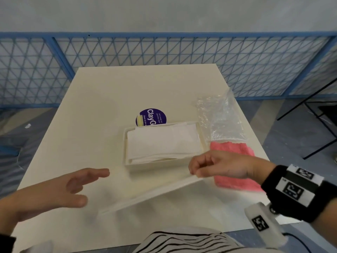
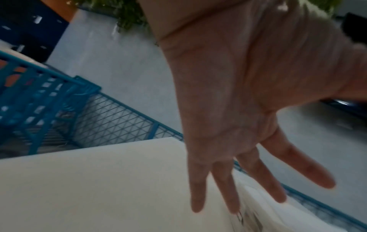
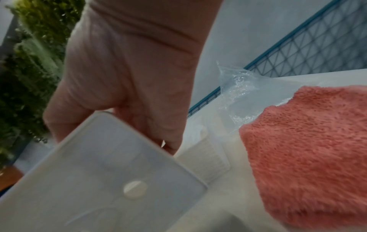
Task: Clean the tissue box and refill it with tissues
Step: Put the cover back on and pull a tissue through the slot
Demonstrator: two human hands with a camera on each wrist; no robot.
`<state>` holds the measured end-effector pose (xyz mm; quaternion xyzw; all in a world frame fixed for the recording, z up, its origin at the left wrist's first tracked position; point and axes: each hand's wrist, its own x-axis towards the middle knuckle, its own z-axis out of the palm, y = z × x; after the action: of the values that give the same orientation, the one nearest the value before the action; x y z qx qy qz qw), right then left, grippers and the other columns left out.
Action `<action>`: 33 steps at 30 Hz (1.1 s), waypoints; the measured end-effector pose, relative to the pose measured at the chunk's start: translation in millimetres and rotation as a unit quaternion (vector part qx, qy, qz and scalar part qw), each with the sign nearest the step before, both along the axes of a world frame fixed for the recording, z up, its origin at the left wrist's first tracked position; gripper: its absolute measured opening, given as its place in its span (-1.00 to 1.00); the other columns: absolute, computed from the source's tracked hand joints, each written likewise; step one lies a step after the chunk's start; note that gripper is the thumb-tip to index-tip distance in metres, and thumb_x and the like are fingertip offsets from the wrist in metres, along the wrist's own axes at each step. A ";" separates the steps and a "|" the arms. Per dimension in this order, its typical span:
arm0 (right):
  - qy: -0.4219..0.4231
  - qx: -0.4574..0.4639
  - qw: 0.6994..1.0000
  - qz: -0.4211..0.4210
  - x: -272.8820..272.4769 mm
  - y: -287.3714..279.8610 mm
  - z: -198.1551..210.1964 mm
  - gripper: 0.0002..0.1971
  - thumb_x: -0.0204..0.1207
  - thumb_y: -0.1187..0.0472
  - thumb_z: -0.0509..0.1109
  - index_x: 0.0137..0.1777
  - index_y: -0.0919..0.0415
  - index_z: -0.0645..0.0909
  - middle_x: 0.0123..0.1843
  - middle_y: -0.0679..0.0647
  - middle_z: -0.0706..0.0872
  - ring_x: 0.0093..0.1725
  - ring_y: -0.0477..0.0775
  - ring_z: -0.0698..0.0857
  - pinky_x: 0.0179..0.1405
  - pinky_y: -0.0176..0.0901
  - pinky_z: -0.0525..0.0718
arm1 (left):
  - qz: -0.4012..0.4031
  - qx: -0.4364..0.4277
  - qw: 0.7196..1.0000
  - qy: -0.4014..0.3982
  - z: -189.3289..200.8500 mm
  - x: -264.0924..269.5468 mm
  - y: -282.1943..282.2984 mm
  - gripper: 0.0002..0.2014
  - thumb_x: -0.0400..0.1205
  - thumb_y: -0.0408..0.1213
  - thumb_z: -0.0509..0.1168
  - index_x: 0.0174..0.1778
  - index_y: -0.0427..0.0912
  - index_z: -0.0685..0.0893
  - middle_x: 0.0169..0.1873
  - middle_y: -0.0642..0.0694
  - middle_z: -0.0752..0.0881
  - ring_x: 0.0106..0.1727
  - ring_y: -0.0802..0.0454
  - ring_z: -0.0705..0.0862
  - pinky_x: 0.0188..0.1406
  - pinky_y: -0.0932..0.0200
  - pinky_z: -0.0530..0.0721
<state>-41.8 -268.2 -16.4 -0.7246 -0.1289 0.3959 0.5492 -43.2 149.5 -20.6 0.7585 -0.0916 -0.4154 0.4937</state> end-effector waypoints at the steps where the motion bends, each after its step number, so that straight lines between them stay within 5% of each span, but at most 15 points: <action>1: 0.001 0.000 1.000 -0.015 4.2 -1.1 0.9 -0.94 0.37 0.06 0.44 -0.18 -0.06 0.72 -0.12 -0.21 0.69 -0.03 -0.20 0.61 0.13 -0.37 0.50 | -0.018 0.021 1.000 -0.010 1.3 1.6 -7.2 -0.25 0.14 0.29 0.57 0.29 0.43 0.56 0.41 0.46 0.47 0.49 0.47 0.34 0.46 0.11 0.28; 5: 0.014 0.018 0.998 -0.066 16.4 -10.1 1.6 -0.77 0.17 -0.03 0.55 -0.18 0.00 0.79 -0.11 -0.18 0.76 -0.02 -0.21 0.67 0.10 -0.40 0.52 | 0.019 -0.002 0.998 -0.061 3.3 3.3 -26.9 -0.34 0.15 0.13 0.59 0.22 0.30 0.67 0.34 0.36 0.60 0.41 0.43 0.49 0.37 0.17 0.42; 9: 0.094 0.129 0.977 -0.143 20.7 -20.7 2.2 -0.47 -0.08 -0.06 0.76 -0.13 0.21 0.81 -0.20 0.04 0.82 -0.22 -0.08 0.78 -0.22 -0.30 0.71 | 0.108 -0.126 0.985 -0.046 -2.5 5.5 -19.8 -0.29 0.30 0.14 0.56 0.31 -0.16 0.66 0.24 -0.12 0.73 0.56 0.42 0.21 0.46 -0.23 0.42; 11: 0.096 0.153 0.966 -0.183 24.5 -19.2 5.6 -0.60 0.03 -0.03 0.71 -0.19 0.18 0.81 -0.28 0.04 0.79 -0.29 -0.07 0.76 -0.29 -0.27 0.73 | 0.154 -0.107 0.980 -0.068 5.6 8.2 -30.1 -0.48 0.27 -0.06 0.63 0.14 -0.09 0.76 0.12 -0.14 0.79 0.29 0.24 0.66 0.17 0.05 0.70; 12: 0.097 0.158 0.958 -0.221 28.2 -18.3 6.3 -0.72 0.15 0.00 0.63 -0.23 0.16 0.79 -0.32 0.03 0.77 -0.33 -0.08 0.75 -0.33 -0.27 0.73 | 0.174 -0.092 0.976 -0.098 8.2 11.7 -37.7 -0.50 0.22 0.00 0.65 0.05 -0.08 0.79 0.04 -0.12 0.82 0.11 0.09 0.77 -0.03 0.20 0.76; 14: 0.101 0.187 0.923 -0.320 37.1 -15.1 11.1 -0.78 0.35 0.00 0.40 -0.15 0.12 0.74 -0.26 0.00 0.78 -0.29 -0.08 0.76 -0.29 -0.24 0.76 | 0.224 -0.092 0.960 -0.140 14.3 21.1 -50.9 -0.43 0.16 0.14 0.62 -0.01 -0.11 0.78 -0.05 -0.11 0.83 -0.08 0.06 0.81 -0.26 0.28 0.77; 17: 0.047 0.230 0.884 -0.404 52.1 -10.1 15.8 -0.66 0.51 -0.09 0.30 0.17 0.07 0.64 0.03 0.03 0.77 -0.04 0.01 0.75 -0.04 -0.11 0.75 | 0.308 -0.121 0.937 -0.111 13.5 38.8 -68.9 -0.80 0.54 -0.22 0.36 0.07 -0.12 0.70 -0.07 -0.10 0.82 -0.22 0.15 0.81 -0.37 0.34 0.74; 19: -0.039 0.167 0.881 -0.440 60.1 -4.6 9.7 -0.64 0.63 0.06 0.29 0.40 0.02 0.47 0.15 0.04 0.73 0.06 0.04 0.74 0.08 -0.06 0.72 | 0.326 -0.111 0.936 -0.080 8.4 48.0 -80.1 -0.82 0.65 -0.33 0.24 0.13 -0.14 0.66 -0.17 0.01 0.84 -0.22 0.13 0.82 -0.40 0.37 0.72; 22: -0.139 0.023 0.873 -0.466 67.3 4.9 -9.0 -0.45 0.55 0.13 0.27 0.55 -0.01 0.31 0.26 0.10 0.69 0.17 0.13 0.72 0.20 0.06 0.68 | 0.322 -0.104 0.940 -0.039 2.0 53.2 -93.8 -0.84 0.68 -0.33 0.22 0.12 -0.14 0.66 -0.20 0.04 0.85 -0.20 0.10 0.84 -0.40 0.37 0.71; 28: -0.164 -0.198 0.869 -0.424 70.2 6.7 -44.5 -0.51 0.68 0.26 0.16 0.61 0.19 0.28 0.43 0.19 0.54 0.34 0.16 0.56 0.15 -0.26 0.42 | 0.273 0.074 0.956 -0.079 -19.4 48.5 -97.1 -0.80 0.71 -0.27 0.21 -0.03 -0.25 0.72 -0.09 -0.19 0.76 -0.26 0.02 0.74 -0.48 0.34 0.70; 33: -0.154 -0.259 0.866 -0.400 75.9 7.9 -63.0 -0.50 0.68 0.16 0.14 0.62 0.09 0.25 0.34 0.28 0.55 0.32 0.30 0.55 0.41 0.11 0.48 | 0.297 0.095 0.942 -0.120 -22.8 48.5 -100.1 -0.85 0.68 -0.29 0.25 0.12 -0.16 0.64 -0.20 -0.15 0.73 -0.23 0.03 0.71 -0.38 0.23 0.62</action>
<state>34.1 -260.3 -79.4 -0.8821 0.1959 0.0445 0.4260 5.3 49.4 -43.4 0.8391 0.1193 -0.1622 0.5054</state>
